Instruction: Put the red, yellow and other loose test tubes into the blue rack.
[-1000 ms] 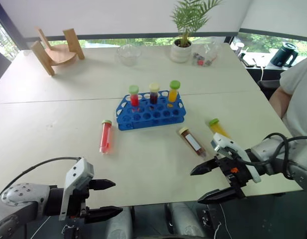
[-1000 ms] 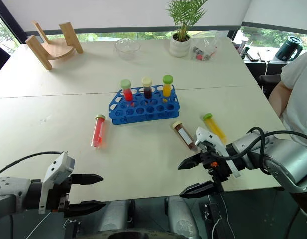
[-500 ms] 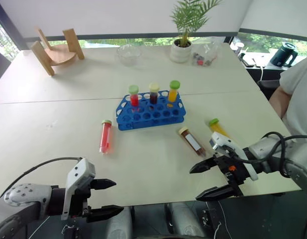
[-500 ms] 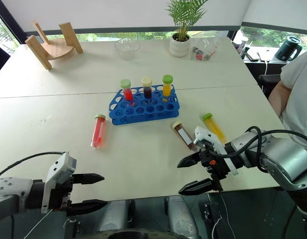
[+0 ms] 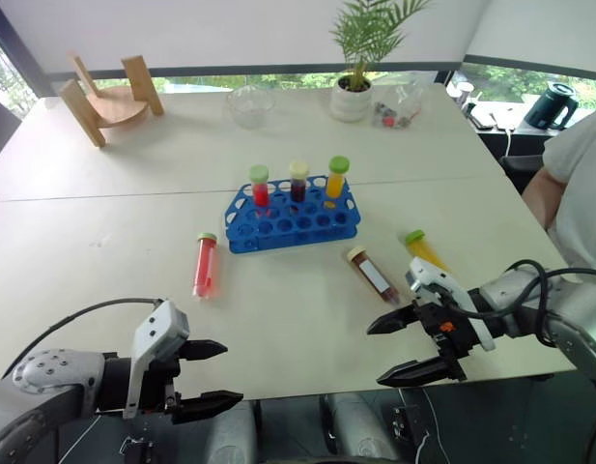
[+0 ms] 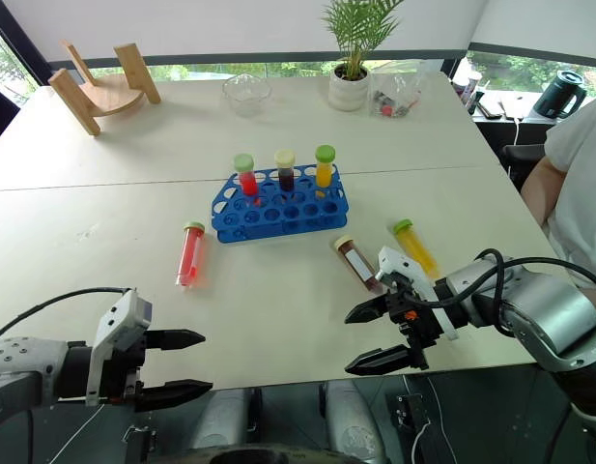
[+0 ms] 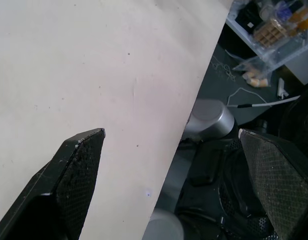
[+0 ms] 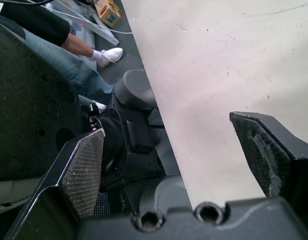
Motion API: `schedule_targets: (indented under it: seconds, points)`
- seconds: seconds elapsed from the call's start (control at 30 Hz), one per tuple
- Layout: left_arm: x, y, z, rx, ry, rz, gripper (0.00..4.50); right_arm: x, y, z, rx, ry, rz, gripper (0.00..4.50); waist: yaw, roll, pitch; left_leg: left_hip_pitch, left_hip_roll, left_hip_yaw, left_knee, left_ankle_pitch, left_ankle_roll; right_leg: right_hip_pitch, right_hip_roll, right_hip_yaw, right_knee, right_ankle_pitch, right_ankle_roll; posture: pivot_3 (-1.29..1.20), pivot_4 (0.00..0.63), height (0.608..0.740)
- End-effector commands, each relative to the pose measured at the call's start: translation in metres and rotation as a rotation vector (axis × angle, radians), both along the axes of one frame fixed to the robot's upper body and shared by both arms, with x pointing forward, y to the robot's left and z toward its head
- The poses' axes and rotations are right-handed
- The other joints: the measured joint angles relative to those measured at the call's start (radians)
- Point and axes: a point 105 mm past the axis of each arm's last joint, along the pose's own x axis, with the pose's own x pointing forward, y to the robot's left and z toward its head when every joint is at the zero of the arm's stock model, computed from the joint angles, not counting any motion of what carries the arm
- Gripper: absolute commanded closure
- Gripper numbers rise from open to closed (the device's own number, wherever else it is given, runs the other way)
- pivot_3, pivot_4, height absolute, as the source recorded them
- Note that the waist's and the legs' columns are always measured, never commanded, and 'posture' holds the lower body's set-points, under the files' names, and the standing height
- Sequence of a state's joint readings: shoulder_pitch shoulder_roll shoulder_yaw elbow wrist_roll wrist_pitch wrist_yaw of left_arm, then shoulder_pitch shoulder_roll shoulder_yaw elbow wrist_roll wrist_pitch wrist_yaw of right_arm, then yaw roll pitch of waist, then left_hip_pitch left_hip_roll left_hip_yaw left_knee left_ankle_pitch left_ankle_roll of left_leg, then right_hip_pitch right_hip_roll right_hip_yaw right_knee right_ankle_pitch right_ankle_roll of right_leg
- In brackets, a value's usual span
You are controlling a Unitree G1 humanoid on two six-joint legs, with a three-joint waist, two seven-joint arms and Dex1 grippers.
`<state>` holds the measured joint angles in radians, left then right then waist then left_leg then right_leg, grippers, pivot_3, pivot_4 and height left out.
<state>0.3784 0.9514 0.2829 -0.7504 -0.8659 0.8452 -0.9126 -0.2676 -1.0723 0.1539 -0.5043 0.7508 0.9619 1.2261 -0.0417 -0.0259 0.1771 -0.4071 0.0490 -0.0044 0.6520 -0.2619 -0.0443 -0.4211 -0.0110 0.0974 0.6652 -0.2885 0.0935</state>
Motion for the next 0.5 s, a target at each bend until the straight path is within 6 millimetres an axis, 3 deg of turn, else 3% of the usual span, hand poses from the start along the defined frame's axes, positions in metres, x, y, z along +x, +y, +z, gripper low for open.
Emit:
schedule_targets:
  seconds: [0.03, 0.17, 0.27, 0.37, 0.5]
  points:
    - [-0.002, -0.006, 0.003, -0.006, -0.010, -0.036, 0.06, 0.000, 0.001, 0.002, 0.015, -0.021, 0.008, 0.05, 0.000, 0.000, 0.000, 0.000, 0.000, 0.000, 0.000, 0.000, 0.000, 0.000, 0.000, 0.000, 0.000, 0.000, 0.000, 0.00, 0.150, 0.740]
    - [0.004, -0.007, 0.003, -0.002, -0.017, -0.042, 0.06, 0.003, -0.002, 0.004, 0.002, -0.012, -0.008, 0.05, 0.001, 0.000, 0.000, 0.000, 0.000, 0.000, 0.001, 0.000, 0.000, 0.000, 0.000, 0.000, 0.000, 0.000, 0.000, 0.00, 0.150, 0.740]
    - [0.007, -0.005, 0.003, 0.002, -0.018, -0.047, 0.06, 0.007, -0.007, 0.016, -0.003, -0.027, -0.039, 0.05, 0.000, 0.000, 0.000, 0.000, 0.000, 0.000, 0.001, 0.000, 0.000, 0.001, 0.000, 0.000, 0.000, 0.000, 0.000, 0.00, 0.150, 0.740]
    - [0.011, -0.001, 0.006, 0.025, -0.029, -0.083, 0.06, 0.020, -0.013, 0.042, 0.015, -0.063, -0.088, 0.05, -0.002, 0.000, 0.000, 0.000, 0.000, 0.000, 0.001, 0.000, 0.000, 0.000, 0.000, 0.000, 0.000, 0.000, 0.000, 0.00, 0.150, 0.740]
    - [0.036, 0.009, 0.038, 0.063, -0.156, -0.122, 0.06, 0.050, -0.022, 0.097, 0.045, -0.147, -0.167, 0.05, -0.001, 0.002, 0.002, 0.000, 0.000, 0.000, 0.002, 0.000, 0.000, 0.000, 0.000, 0.000, 0.001, 0.001, -0.002, 0.00, 0.150, 0.740]
